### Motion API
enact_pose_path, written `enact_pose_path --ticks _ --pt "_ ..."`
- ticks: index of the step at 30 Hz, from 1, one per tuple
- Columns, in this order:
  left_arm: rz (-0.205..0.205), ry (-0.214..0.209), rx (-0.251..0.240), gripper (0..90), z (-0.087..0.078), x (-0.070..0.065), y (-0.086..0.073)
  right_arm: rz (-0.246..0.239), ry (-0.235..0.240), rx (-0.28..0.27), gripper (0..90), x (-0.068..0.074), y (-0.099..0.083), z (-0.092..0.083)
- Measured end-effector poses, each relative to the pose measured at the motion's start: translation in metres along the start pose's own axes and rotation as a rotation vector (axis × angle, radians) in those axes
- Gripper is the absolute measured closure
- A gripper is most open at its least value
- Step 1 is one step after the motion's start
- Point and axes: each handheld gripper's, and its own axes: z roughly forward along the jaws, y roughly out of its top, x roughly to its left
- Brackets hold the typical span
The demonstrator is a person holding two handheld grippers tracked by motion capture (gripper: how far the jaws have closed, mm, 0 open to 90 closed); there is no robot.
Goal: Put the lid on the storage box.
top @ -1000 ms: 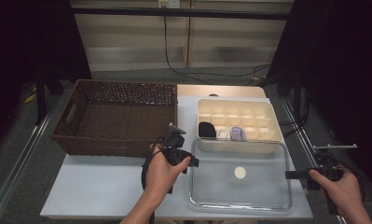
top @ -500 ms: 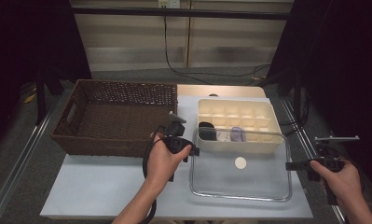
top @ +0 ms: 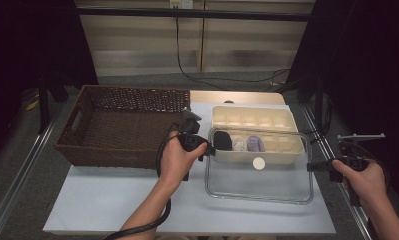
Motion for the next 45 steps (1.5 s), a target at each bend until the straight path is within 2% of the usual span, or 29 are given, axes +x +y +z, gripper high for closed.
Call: enact_pose_path --ticks 8,17,24,25,30,38,40,41,42,43,45 --pt "-0.013 -0.012 -0.002 73.3 0.005 0.000 0.017 0.002 -0.015 -0.004 78.7 -0.001 0.014 -0.003" --pt "-0.037 -0.025 -0.031 73.9 0.006 -0.001 0.038 -0.002 -0.048 -0.014 78.4 0.000 0.039 -0.003" --pt "-0.055 -0.027 -0.042 74.8 0.008 0.007 0.052 0.007 -0.052 -0.025 78.3 -0.001 0.053 0.005" --pt "-0.070 -0.026 -0.047 74.8 0.009 0.008 0.053 0.004 -0.054 -0.027 78.3 -0.002 0.055 0.007" --pt "-0.087 -0.016 -0.053 75.0 0.014 0.014 0.062 0.016 -0.062 -0.022 78.2 -0.002 0.064 0.015" --pt "-0.101 -0.019 -0.060 75.1 0.017 0.022 0.077 0.014 -0.076 -0.029 78.2 -0.001 0.082 0.022" --pt "-0.119 -0.031 -0.062 75.4 0.018 0.026 0.081 0.018 -0.076 -0.028 78.2 0.000 0.087 0.024" --pt "-0.112 -0.028 -0.062 75.7 0.018 0.028 0.083 0.019 -0.075 -0.032 78.2 0.000 0.089 0.024" --pt "-0.125 -0.022 -0.074 75.7 0.019 0.027 0.085 0.022 -0.071 -0.026 78.3 0.000 0.091 0.025" --pt "-0.115 -0.029 -0.061 75.8 0.019 0.029 0.086 0.022 -0.070 -0.029 78.3 -0.001 0.093 0.027" --pt "-0.131 -0.031 -0.068 76.1 0.021 0.029 0.089 0.018 -0.083 -0.021 78.1 -0.002 0.096 0.029"
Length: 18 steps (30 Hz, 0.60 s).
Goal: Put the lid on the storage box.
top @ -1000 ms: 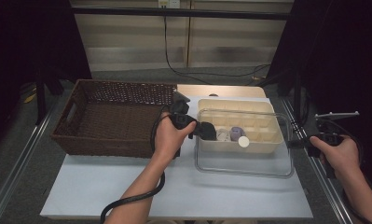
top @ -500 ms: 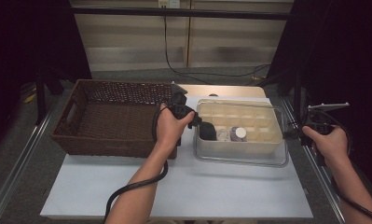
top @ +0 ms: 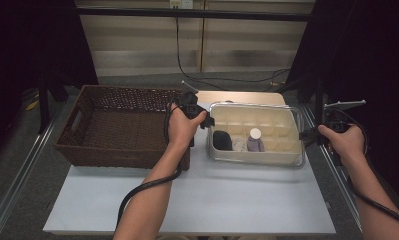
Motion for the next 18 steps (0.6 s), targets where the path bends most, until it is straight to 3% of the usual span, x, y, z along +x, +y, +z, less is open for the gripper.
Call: enact_pose_path --ticks 5,7,8,9,11,13,15,16,18 --pt "-0.005 -0.003 -0.011 76.8 0.006 0.003 0.011 0.033 0.018 -0.018 78.5 -0.008 0.011 0.006" --pt "-0.017 0.003 -0.023 76.9 0.012 0.003 0.016 0.024 0.016 -0.049 90.0 -0.009 0.017 0.006" --pt "-0.010 0.015 -0.010 76.0 0.014 0.004 0.018 0.053 0.095 -0.069 90.0 -0.010 0.020 0.007" --pt "0.004 0.037 -0.025 76.1 0.018 0.003 0.019 0.061 0.141 -0.066 90.0 -0.009 0.022 0.010" --pt "0.005 0.050 -0.028 75.4 0.023 0.005 0.018 0.013 0.060 -0.069 84.8 0.001 0.025 0.013" --pt "0.049 0.091 -0.042 77.6 0.020 0.003 0.016 -0.025 0.052 -0.072 81.3 0.006 0.024 0.013" --pt "0.060 0.092 -0.042 74.6 0.017 0.004 0.015 -0.044 0.039 -0.066 80.5 0.007 0.022 0.013" --pt "0.068 0.081 -0.028 74.1 0.016 0.003 0.011 -0.076 0.011 -0.056 79.2 0.007 0.015 0.011" --pt "0.094 0.087 -0.033 73.3 0.012 -0.001 0.007 -0.082 0.007 -0.036 79.9 0.006 0.009 0.010"
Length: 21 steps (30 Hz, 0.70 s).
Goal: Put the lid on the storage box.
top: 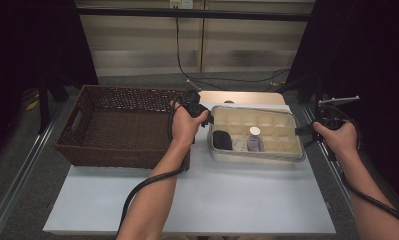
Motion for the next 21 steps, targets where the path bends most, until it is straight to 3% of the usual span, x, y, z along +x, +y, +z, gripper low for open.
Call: enact_pose_path --ticks 2,6,10,12,15,21 --pt "0.003 -0.004 0.024 73.4 -0.003 -0.004 -0.005 -0.026 0.000 0.008 81.0 0.002 -0.010 -0.003" --pt "0.031 0.034 0.040 74.3 -0.009 -0.008 -0.017 -0.064 -0.010 0.034 82.4 0.010 -0.026 -0.009" --pt "0.051 0.030 0.032 76.2 -0.019 -0.012 -0.029 -0.108 0.003 0.057 87.0 0.020 -0.043 -0.018" --pt "0.074 0.024 0.060 77.5 -0.023 -0.016 -0.035 -0.128 0.012 0.074 89.3 0.026 -0.052 -0.021" --pt "0.086 0.019 0.084 79.8 -0.026 -0.021 -0.043 -0.156 -0.012 0.108 90.0 0.030 -0.062 -0.021" --pt "0.131 0.008 0.120 83.1 -0.031 -0.026 -0.064 -0.177 0.022 0.175 90.0 0.036 -0.081 -0.011"
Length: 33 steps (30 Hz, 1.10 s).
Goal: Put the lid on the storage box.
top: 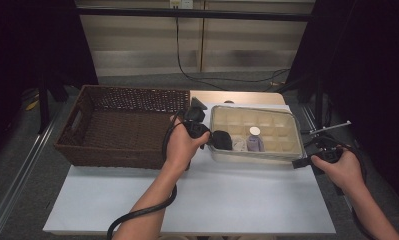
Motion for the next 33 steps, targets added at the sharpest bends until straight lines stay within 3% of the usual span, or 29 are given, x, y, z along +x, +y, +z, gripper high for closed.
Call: enact_pose_path --ticks 4,11,33 --pt "0.023 0.004 0.022 83.9 -0.003 -0.002 -0.010 -0.006 -0.008 0.020 90.0 0.003 -0.003 0.006" --pt "0.043 0.015 0.062 86.0 -0.003 -0.008 -0.021 0.010 -0.021 0.008 89.0 0.002 -0.002 0.011" --pt "0.027 0.016 0.073 87.7 0.011 -0.003 -0.019 0.074 -0.034 -0.038 89.9 -0.016 0.007 0.010"
